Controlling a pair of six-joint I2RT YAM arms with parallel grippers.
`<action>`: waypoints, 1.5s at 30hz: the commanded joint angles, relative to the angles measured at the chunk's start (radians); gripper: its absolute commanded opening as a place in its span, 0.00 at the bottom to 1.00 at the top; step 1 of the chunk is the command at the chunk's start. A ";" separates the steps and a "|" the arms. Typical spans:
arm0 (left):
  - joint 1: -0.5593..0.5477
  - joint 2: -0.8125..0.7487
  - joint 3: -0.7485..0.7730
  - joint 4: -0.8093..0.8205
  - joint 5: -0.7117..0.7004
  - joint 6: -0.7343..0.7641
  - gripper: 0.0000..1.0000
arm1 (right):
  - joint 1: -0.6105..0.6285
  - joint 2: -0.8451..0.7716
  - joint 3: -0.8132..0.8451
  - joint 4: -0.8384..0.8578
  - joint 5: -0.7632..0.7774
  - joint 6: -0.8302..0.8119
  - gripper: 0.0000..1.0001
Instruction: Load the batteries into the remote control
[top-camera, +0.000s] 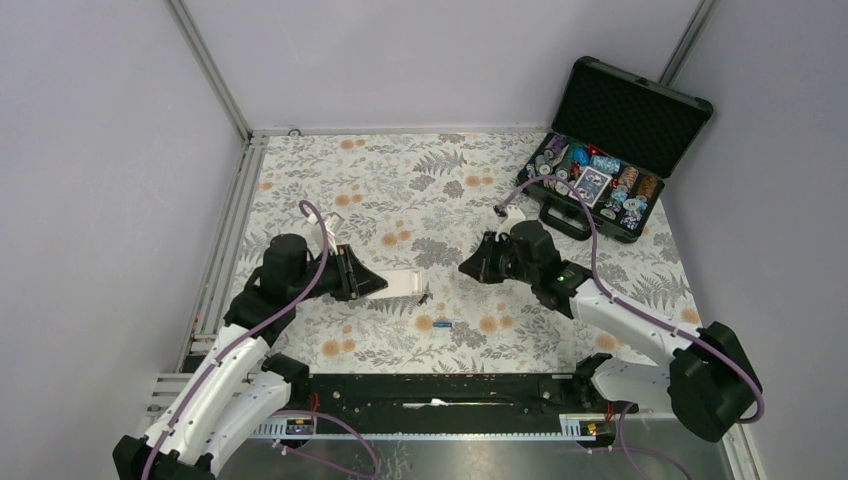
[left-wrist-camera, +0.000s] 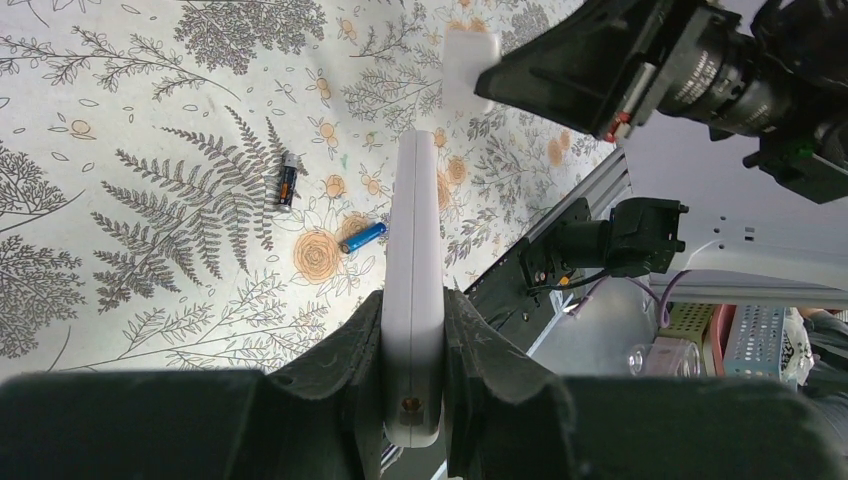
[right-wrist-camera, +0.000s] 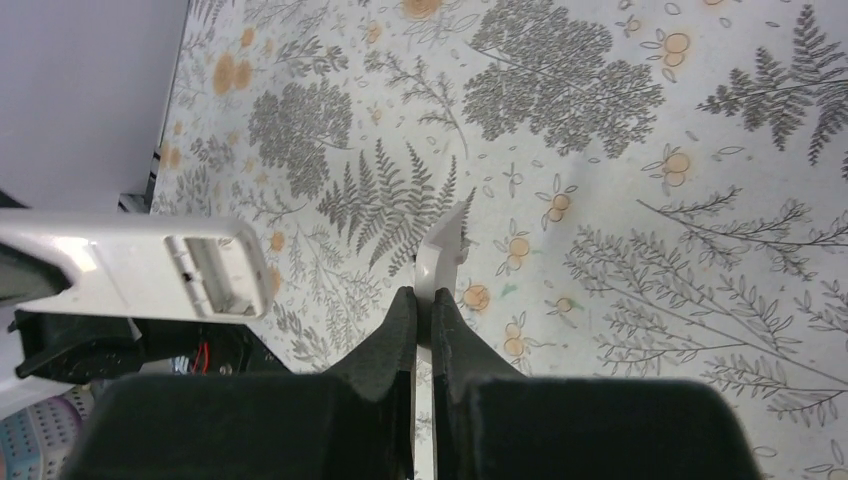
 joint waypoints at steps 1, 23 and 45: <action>0.006 -0.001 0.003 0.040 0.023 0.010 0.00 | -0.057 0.059 -0.011 0.141 -0.059 0.025 0.00; 0.006 -0.016 -0.061 0.132 0.097 -0.064 0.00 | -0.277 0.505 -0.047 0.604 -0.231 0.298 0.00; 0.006 0.011 -0.079 0.160 0.112 -0.096 0.00 | -0.322 0.667 -0.102 0.696 -0.186 0.310 0.32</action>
